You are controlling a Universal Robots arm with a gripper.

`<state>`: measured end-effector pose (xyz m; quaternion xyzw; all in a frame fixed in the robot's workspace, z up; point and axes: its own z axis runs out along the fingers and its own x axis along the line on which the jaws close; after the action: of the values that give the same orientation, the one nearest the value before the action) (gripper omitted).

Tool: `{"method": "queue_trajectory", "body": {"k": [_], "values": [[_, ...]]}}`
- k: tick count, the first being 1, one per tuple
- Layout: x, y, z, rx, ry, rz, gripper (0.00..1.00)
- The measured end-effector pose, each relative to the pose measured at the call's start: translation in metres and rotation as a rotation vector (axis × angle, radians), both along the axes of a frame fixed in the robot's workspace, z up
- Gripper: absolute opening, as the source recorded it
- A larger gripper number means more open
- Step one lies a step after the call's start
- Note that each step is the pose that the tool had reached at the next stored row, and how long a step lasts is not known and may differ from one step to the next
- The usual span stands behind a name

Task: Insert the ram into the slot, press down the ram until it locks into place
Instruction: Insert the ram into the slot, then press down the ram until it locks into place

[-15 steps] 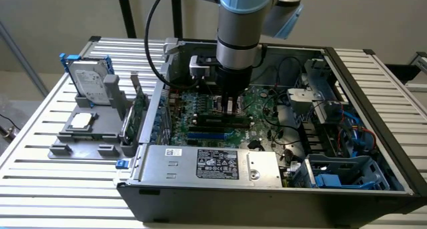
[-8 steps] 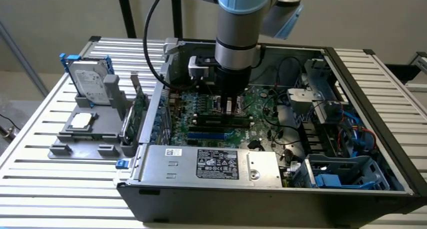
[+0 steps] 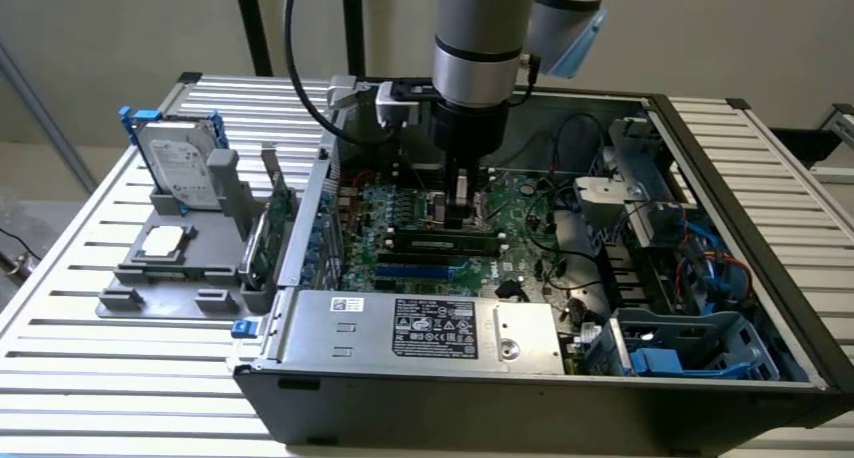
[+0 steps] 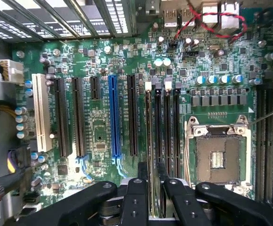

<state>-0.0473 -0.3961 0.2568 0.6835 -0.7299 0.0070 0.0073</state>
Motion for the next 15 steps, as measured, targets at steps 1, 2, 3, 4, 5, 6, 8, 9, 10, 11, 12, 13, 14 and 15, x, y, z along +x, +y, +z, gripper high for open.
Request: {"method": "queue_trajectory", "body": {"k": [1, 2, 3, 4, 5, 6, 8, 9, 10, 11, 12, 13, 14, 15], "values": [[0.0, 0.0, -0.0001, 0.0004, -0.0001, 0.0, 0.2], [0.0, 0.0, -0.0001, 0.0005, -0.0001, 0.0, 0.13], [0.0, 0.0, -0.0001, 0.0005, -0.0001, 0.0, 0.13], [0.0, 0.0, -0.0001, 0.0005, -0.0002, 0.0, 0.11], [0.0, 0.0, -0.0001, 0.0005, -0.0001, 0.0, 0.11], [0.0, 0.0, -0.0001, 0.0004, -0.0001, 0.0, 0.11], [0.0, 0.0, 0.0, 0.0004, -0.0001, 0.0, 0.11], [0.0, 0.0, 0.0, 0.0005, -0.0001, 0.0, 0.11], [0.0, 0.0, 0.0, 0.0004, -0.0001, 0.0, 0.11], [0.0, 0.0, 0.0, 0.0004, -0.0001, 0.0, 0.11], [0.0, 0.0, 0.0, 0.0004, -0.0001, 0.0, 0.11], [0.0, 0.0, 0.0, 0.0004, -0.0001, 0.0, 0.11], [0.0, 0.0, 0.0, 0.0005, -0.0001, 0.0, 0.11], [0.0, 0.0, 0.0, 0.0004, -0.0001, 0.0, 0.11]]}}
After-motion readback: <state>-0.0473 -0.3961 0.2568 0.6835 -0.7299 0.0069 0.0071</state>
